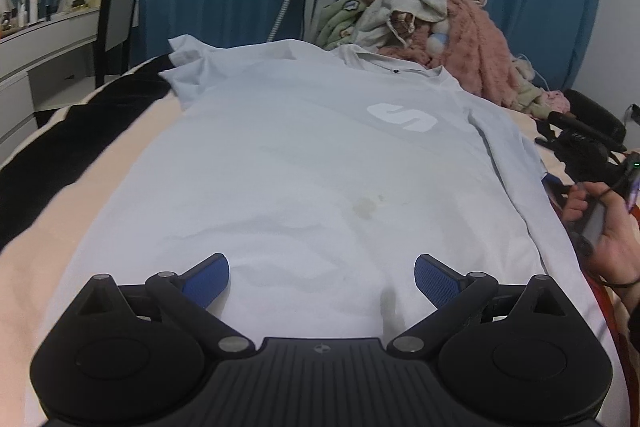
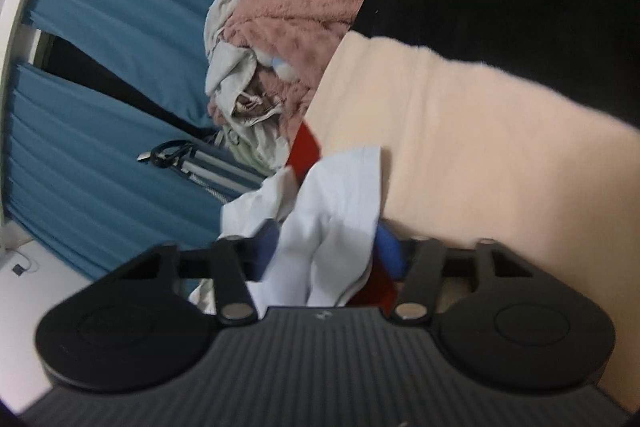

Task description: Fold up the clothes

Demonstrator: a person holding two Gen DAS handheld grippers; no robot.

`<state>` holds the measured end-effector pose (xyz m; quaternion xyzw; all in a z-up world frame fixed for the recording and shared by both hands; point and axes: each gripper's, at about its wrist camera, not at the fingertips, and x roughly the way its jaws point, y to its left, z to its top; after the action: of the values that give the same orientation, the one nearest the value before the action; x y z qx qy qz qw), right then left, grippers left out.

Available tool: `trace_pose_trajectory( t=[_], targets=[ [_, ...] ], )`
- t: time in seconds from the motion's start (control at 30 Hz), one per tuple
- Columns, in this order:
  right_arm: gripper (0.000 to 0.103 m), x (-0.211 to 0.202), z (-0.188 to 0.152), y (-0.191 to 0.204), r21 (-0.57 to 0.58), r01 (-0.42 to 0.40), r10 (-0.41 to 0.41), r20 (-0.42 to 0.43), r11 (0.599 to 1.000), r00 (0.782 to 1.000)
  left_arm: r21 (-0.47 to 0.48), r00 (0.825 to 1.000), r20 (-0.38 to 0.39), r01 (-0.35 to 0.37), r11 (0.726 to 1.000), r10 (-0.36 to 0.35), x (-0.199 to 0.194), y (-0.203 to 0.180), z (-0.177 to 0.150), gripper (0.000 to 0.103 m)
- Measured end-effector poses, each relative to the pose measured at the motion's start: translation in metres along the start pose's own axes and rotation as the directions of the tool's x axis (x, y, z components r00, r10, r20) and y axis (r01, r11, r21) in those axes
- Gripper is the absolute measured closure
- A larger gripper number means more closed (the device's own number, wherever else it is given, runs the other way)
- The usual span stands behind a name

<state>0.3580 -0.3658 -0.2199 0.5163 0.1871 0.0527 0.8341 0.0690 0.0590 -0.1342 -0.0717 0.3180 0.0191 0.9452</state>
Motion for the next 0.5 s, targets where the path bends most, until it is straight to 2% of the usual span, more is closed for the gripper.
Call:
trace_pose_trajectory(
  t=[0.07, 0.2, 0.3, 0.37, 0.43, 0.5],
  targets=[
    [0.086, 0.014, 0.003, -0.006, -0.002, 0.031, -0.031, -0.015, 1.0, 0.999, 0.01, 1.0, 0.003, 0.008, 1.0, -0.009, 0.007, -0.003, 0.001, 0.003],
    [0.093, 0.023, 0.014, 0.009, -0.133, 0.048, -0.05, -0.009, 0.99, 0.999, 0.024, 1.0, -0.008, 0.016, 1.0, -0.016, 0.016, -0.005, 0.001, 0.003],
    [0.096, 0.019, 0.032, 0.037, -0.301, 0.079, -0.062, 0.066, 0.95, 0.996, 0.023, 0.999, -0.022, 0.032, 0.999, -0.032, 0.02, -0.006, 0.002, 0.004],
    [0.096, 0.013, 0.056, 0.05, -0.351, 0.12, -0.082, 0.12, 0.929, 0.989, 0.02, 0.999, -0.015, 0.05, 0.999, -0.049, 0.02, -0.006, 0.004, 0.004],
    [0.096, 0.009, 0.086, 0.062, -0.421, 0.187, -0.122, 0.177, 0.888, 0.977, 0.029, 0.998, 0.004, 0.056, 0.998, -0.056, 0.019, -0.009, 0.006, 0.004],
    [0.096, 0.012, 0.109, 0.067, -0.511, 0.288, -0.199, 0.222, 0.81, 0.955, 0.04, 0.998, 0.019, 0.06, 0.997, -0.061, 0.02, -0.011, 0.009, 0.004]
  ],
)
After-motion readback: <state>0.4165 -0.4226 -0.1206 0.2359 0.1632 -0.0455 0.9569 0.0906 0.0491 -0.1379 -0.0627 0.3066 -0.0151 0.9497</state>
